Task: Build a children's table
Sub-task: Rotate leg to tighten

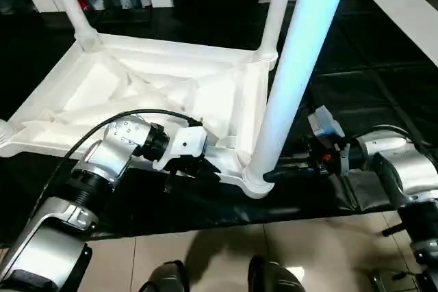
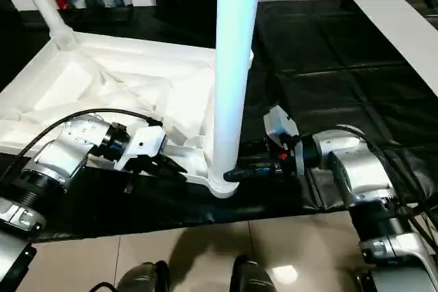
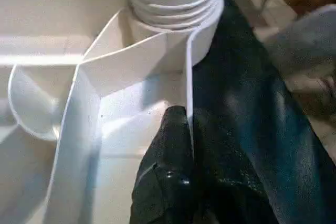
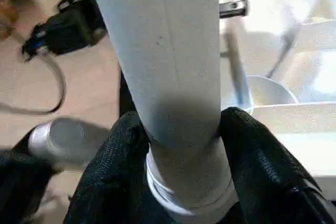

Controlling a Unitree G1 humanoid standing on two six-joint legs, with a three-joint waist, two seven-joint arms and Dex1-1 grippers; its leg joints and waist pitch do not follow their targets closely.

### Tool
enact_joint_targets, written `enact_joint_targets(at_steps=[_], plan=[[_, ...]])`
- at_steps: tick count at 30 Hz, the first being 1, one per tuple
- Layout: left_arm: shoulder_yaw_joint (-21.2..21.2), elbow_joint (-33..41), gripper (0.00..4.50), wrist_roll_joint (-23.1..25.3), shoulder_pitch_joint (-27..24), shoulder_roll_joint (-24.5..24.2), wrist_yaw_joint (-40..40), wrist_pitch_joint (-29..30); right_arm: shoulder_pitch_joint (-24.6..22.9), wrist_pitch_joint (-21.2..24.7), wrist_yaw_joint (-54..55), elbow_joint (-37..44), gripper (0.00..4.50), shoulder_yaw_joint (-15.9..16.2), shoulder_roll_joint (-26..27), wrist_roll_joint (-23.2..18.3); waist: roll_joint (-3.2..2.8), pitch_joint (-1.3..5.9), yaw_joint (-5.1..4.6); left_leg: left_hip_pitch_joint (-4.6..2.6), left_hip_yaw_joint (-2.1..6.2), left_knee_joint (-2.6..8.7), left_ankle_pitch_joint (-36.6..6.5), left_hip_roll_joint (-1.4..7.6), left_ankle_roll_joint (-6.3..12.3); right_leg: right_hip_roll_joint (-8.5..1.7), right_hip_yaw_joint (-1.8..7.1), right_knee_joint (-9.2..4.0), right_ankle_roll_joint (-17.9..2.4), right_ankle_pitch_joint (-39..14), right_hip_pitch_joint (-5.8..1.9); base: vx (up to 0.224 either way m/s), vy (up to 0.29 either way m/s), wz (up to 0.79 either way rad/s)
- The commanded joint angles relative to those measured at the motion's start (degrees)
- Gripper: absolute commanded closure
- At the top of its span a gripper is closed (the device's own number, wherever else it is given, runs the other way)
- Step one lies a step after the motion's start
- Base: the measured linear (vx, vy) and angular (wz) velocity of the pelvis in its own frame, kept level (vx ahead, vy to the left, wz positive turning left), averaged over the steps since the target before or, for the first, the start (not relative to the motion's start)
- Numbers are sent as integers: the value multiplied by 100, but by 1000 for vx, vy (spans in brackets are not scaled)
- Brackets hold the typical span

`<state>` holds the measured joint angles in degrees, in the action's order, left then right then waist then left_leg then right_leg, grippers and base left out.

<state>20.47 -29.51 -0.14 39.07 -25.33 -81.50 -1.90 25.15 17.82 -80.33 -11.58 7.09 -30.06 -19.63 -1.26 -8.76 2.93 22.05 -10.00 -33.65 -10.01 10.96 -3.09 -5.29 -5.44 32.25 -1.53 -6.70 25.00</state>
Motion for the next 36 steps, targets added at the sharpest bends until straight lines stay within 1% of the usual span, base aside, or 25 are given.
enact_joint_targets(at_steps=[1, 2, 4, 5, 7, 8, 10, 11, 12, 14, 15, 16, 17, 19, 20, 21, 23, 24, 25, 26, 29, 31, 33, 35, 36], plan=[[-140, 187, 450, 125, 31, 202, 714, 479, -157, 355, 670, 465, 261, 127, 304, -38, 7, 426, -29, -106, 36, 430, -1231, 223, 451, -306, 293, -347, -1258, -2284, -363, 0, 0, 0], [-210, 257, 450, 137, 36, 317, 1003, 735, -233, 475, 1168, 617, 261, 84, 509, 60, 36, 421, -58, -107, 45, 443, -1375, 197, 353, -299, 280, -386, -1129, -2558, -365, 0, 0, 0], [-328, 393, 450, 192, 55, 612, 1596, 1161, -306, 853, 2147, 873, 261, -23, 1051, 184, 47, 388, -102, -112, 64, 451, -1559, 158, 228, -302, 257, -454, -917, -3055, -347, -26, -1, -4], [-399, 492, 450, 247, 80, 875, 2045, 1501, -280, 1059, 2916, 980, 261, -83, 1539, 369, 27, 359, -163, -88, 85, 464, -1654, 149, 127, -300, 241, -472, -773, -3326, -340, 0, 0, 0], [-424, 522, 450, 274, 97, 1003, 2243, 1639, -251, 1131, 3274, 1006, 261, -101, 1767, 494, 37, 358, -263, -93, 124, 460, -1797, 113, 48, -307, 183, -534, -573, -3656, -331, 0, 0, 0], [-482, 484, 450, 328, 155, 1151, 2547, 1750, -175, 1224, 3670, 975, 261, -160, 2041, 573, 2, 318, -334, -102, 130, 458, -1936, 96, 61, -291, 168, -566, -490, -3785, -295, 0, 0, 0], [-523, 464, 450, 365, 194, 1249, 2758, 1834, -127, 1300, 3938, 966, 261, -202, 2222, 613, 18, 322, -422, -126, 131, 441, -2099, 74, 114, -275, 139, -626, -404, -3915, -269, 0, 0, 0], [-664, 356, 450, 439, 330, 1517, 3363, 2042, 113, 1364, 4976, 717, 261, -401, 2827, 845, -35, 306, -438, -126, 137, 449, -2105, 74, 177, -280, 139, -640, -361, -3885, -267, 0, 0, 0], [-664, 356, 450, 439, 330, 1517, 3363, 2042, 113, 1364, 4976, 717, 261, -401, 2827, 845, -40, 301, -494, -119, 133, 444, -2165, 70, 157, -271, 128, -648, -402, -3892, -227, 0, 0, 0], [-772, 306, 450, 451, 421, 1713, 3808, 2208, 311, 1255, 5726, 467, 261, -504, 3268, 947, -37, 319, -519, -131, 143, 445, -2095, 66, 154, -276, 113, -644, -370, -3753, -248, 0, 0, 0], [-788, 321, 450, 459, 423, 1741, 3858, 2246, 325, 1236, 5814, 459, 226, -499, 3316, 957, -33, 328, -529, -81, 144, 470, -1912, 62, 206, -269, 113, -633, -402, -3497, -302, 0, 0, 0], [-798, 355, 450, 493, 415, 1759, 3895, 2298, 303, 1144, 5928, 501, 205, -474, 3385, 950, -40, 329, -528, -73, 137, 480, -1808, 76, 238, -279, 136, -623, -437, -3333, -303, 0, 0, 0], [-798, 355, 450, 493, 415, 1759, 3895, 2298, 303, 1144, 5928, 501, 191, -474, 3385, 950, -31, 325, -531, -79, 126, 492, -1731, 98, 314, -270, 166, -598, -532, -3076, -284, 0, 0, 0], [-780, 360, 450, 523, 400, 1717, 3850, 2266, 241, 1086, 5872, 565, 180, -481, 3363, 898, -46, 346, -538, -46, 121, 498, -1577, 115, 400, -264, 193, -524, -695, -2599, -324, 0, 0, 0], [-704, 412, 450, 620, 296, 1506, 3589, 2122, 50, 1062, 5495, 739, 167, -524, 3064, 873, -47, 362, -536, -55, 101, 487, -1466, 120, 451, -262, 215, -492, -823, -2281, -324, 0, 0, 0], [-646, 462, 450, 675, 219, 1354, 3431, 2030, -66, 1067, 5257, 846, 154, -582, 2859, 864, -33, 369, -503, -50, 91, 486, -1336, 116, 541, -256, 227, -467, -884, -2009, -360, 57, -5, 7], [-616, 476, 450, 688, 176, 1249, 3322, 1969, -116, 1020, 5098, 874, 146, -626, 2703, 869, -48, 392, -485, -57, 67, 457, -1125, 115, 683, -262, 251, -421, -1016, -1644, -364, 60, -19, 5], [-567, 444, 450, 692, 135, 1049, 3099, 1782, -152, 812, 4764, 837, 141, -710, 2401, 838, -19, 421, -487, 20, 75, 432, -765, 96, 819, -274, 238, -352, -1188, -1207, -448, 52, -27, -1], [-539, 418, 450, 691, 127, 949, 3010, 1668, -154, 735, 4622, 805, 124, -766, 2267, 836, -17, 434, -494, 19, 67, 416, -704, 93, 862, -277, 248, -330, -1238, -1091, -450, 0, 0, 0], [-494, 395, 450, 637, 112, 783, 2762, 1451, -149, 541, 4316, 737, 124, -833, 2011, 794, -52, 445, -497, 16, 64, 397, -543, 96, 956, -276, 250, -296, -1329, -862, -449, 0, 0, 0], [-440, 376, 450, 556, 98, 600, 2371, 1124, -133, 346, 3816, 642, 86, -844, 1625, 699, -41, 465, -453, 14, 41, 356, -184, 103, 1171, -251, 253, -234, -1537, -353, -439, 13, -18, 0], [-390, 393, 450, 488, 78, 482, 2053, 991, -124, 194, 3386, 582, 86, -809, 1332, 660, -30, 433, -396, 5, 23, 358, -273, 111, 1208, -252, 262, -234, -1574, -451, -429, 0, 0, 0], [-211, 378, 450, 441, 56, 261, 1520, 631, -108, 83, 2555, 536, 86, -784, 904, 464, -15, 412, -338, -31, 18, 380, -539, 143, 1117, -259, 268, -269, -1504, -934, -409, 0, 0, 0], [-123, 312, 450, 402, 71, 167, 1240, 425, -87, -47, 2010, 449, 86, -718, 602, 372, -33, 395, -296, -52, 25, 394, -687, 168, 1026, -254, 269, -284, -1451, -1209, -391, 0, 0, 0], [-92, 281, 450, 357, 81, 132, 1078, 311, -83, -111, 1722, 409, 86, -658, 436, 343, -7, 393, -272, -65, 20, 398, -797, 175, 975, -257, 266, -301, -1429, -1356, -382, 0, 0, 0]])
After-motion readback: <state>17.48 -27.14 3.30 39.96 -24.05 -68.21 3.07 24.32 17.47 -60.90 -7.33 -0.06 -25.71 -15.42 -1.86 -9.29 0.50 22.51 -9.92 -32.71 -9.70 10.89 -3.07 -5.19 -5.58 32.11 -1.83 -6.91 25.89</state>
